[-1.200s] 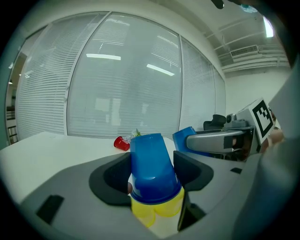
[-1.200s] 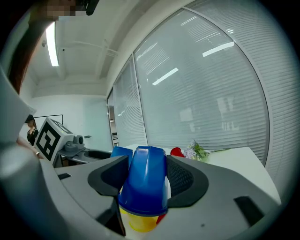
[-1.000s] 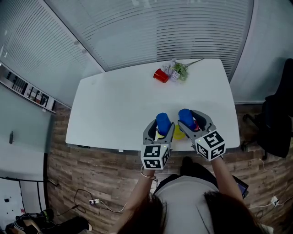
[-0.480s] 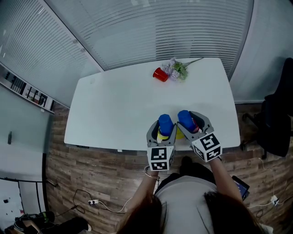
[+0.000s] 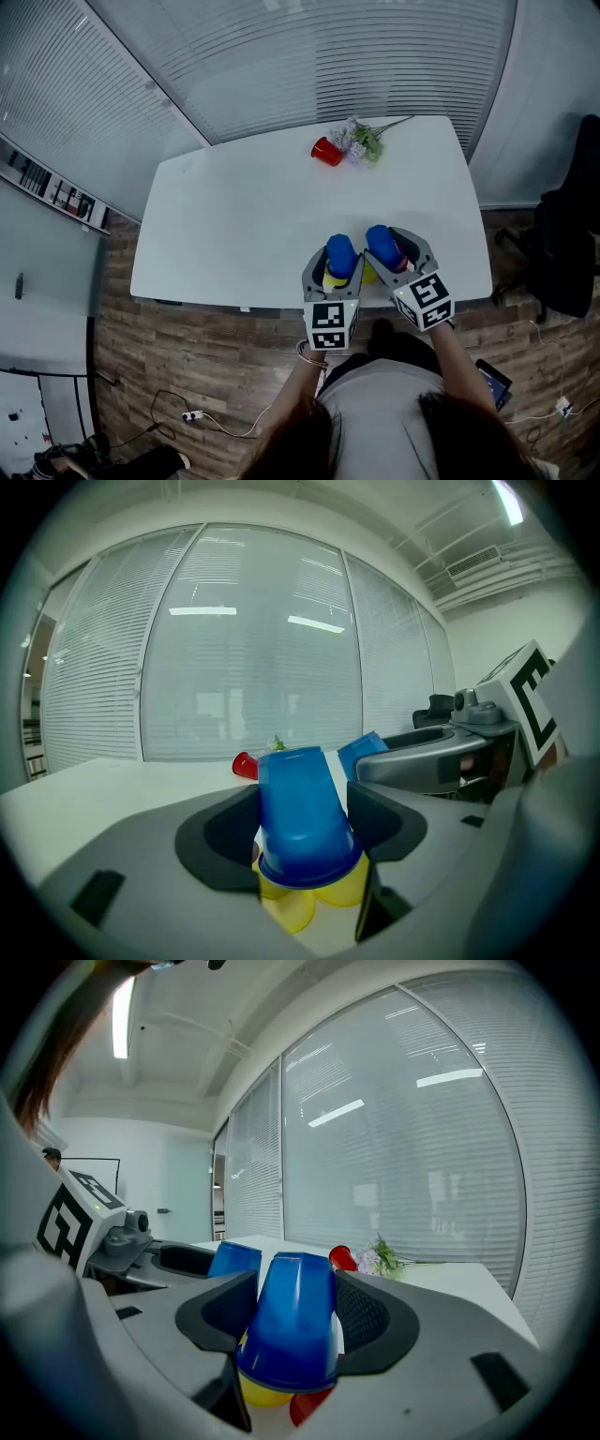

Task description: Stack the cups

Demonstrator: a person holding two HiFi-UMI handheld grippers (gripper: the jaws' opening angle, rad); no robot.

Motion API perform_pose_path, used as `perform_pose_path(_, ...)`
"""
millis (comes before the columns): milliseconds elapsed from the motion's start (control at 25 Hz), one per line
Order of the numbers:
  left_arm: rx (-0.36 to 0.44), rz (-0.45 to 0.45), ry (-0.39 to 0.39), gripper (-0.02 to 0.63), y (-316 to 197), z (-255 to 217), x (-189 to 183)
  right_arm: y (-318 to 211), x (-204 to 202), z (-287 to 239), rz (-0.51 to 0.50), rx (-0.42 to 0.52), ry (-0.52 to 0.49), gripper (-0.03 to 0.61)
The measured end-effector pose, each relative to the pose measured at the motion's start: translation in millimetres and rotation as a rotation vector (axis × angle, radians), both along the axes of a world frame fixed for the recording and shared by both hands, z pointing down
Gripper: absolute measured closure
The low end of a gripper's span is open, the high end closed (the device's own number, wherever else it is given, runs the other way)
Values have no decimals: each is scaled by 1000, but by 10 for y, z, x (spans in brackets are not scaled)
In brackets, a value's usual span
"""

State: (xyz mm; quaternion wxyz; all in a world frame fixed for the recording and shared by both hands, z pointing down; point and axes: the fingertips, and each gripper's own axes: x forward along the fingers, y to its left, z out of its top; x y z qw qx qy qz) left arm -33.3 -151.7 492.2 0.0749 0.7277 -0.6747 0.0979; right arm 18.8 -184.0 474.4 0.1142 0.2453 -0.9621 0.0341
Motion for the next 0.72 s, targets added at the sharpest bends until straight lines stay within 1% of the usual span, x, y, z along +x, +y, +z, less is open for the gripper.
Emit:
perform_pose_path(160,-2,2,1,319,-7,-19,-16,9,2,-7,3,3,-3,304)
perform_pose_path(400,-2,11,-13,319,-2,-16,-8,25,23,58,11,3,15,304)
perform_pose_path(720,-5,23,-33,319,-15,5,8,28,29,62,16,0,16,304)
